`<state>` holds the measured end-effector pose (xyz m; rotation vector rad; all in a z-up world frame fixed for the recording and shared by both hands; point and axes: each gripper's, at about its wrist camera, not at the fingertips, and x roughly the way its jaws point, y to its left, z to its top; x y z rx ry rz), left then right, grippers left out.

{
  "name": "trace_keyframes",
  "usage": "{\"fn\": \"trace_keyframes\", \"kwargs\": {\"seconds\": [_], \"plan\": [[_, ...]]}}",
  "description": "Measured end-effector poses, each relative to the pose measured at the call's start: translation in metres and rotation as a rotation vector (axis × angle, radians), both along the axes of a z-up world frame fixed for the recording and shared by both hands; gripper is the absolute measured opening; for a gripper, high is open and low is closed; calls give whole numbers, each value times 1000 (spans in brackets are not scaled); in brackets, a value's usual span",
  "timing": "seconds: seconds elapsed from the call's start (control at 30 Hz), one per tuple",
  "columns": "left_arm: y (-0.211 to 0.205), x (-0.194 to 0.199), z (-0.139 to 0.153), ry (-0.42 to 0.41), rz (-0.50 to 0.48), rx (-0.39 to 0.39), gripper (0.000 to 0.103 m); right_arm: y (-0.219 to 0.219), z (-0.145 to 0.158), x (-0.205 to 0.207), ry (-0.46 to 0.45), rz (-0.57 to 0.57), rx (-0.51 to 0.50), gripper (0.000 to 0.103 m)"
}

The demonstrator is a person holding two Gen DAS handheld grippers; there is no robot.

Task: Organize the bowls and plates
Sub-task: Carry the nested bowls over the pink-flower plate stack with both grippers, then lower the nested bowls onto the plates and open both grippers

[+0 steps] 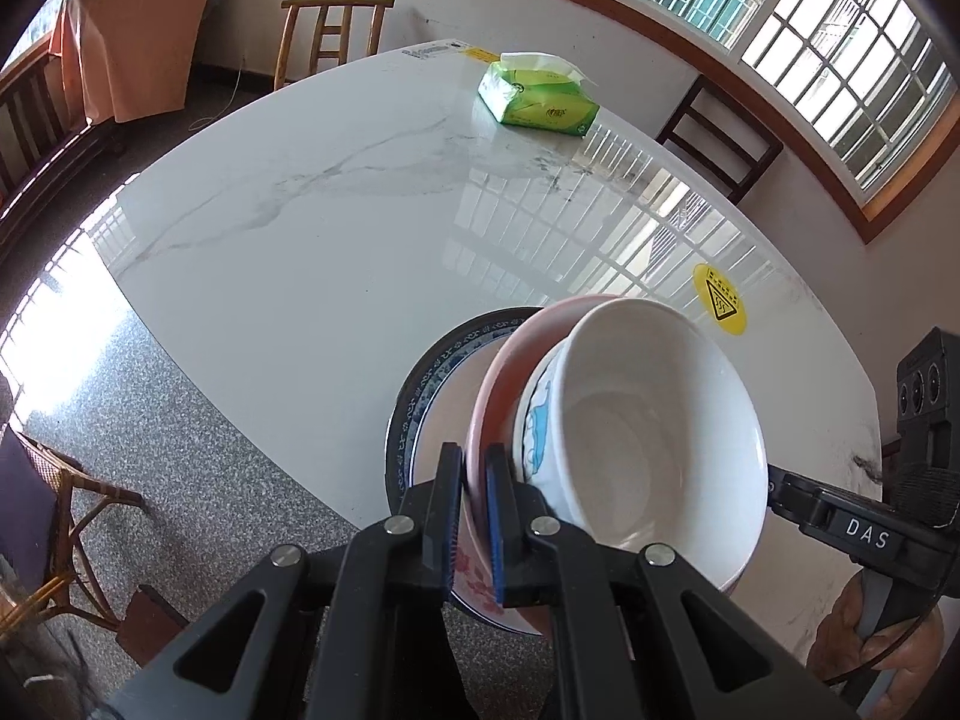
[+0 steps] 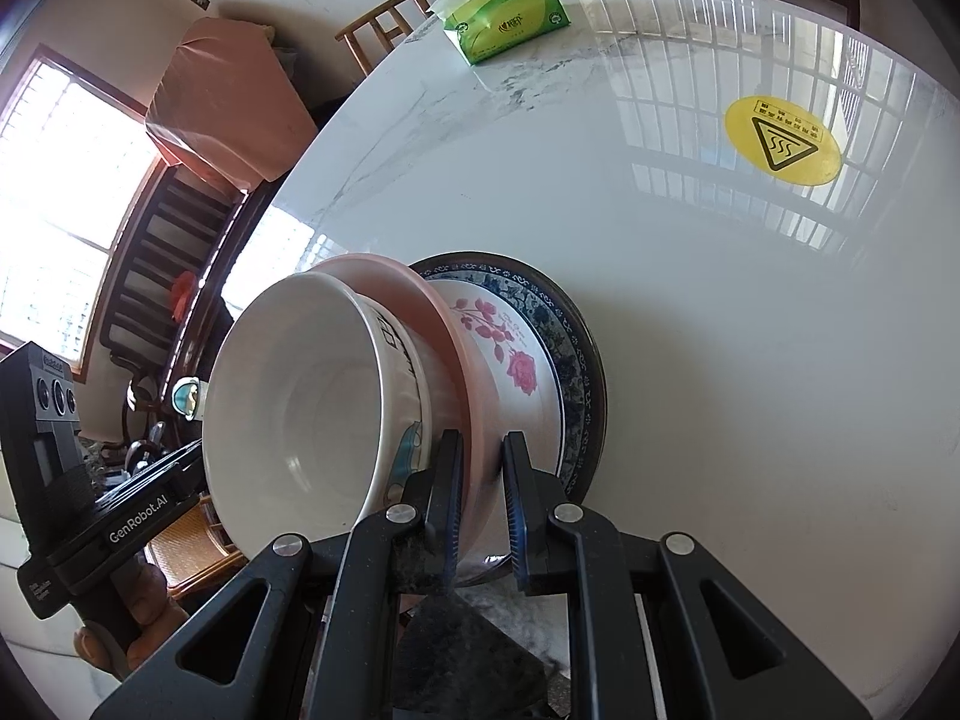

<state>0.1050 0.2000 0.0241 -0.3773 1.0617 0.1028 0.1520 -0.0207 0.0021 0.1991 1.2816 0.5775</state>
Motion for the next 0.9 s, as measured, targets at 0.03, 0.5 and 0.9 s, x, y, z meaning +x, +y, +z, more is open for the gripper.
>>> {"fn": "trace_keyframes", "kwargs": {"seconds": [0.03, 0.5, 0.9], "plan": [[-2, -1, 0, -14, 0, 20, 6, 1, 0, 1, -4, -2, 7, 14], [5, -11, -3, -89, 16, 105, 38, 0, 0, -1, -81, -40, 28, 18], [-1, -26, -3, -161, 16, 221, 51, -15, 9, -21, -258, -141, 65, 37]]}}
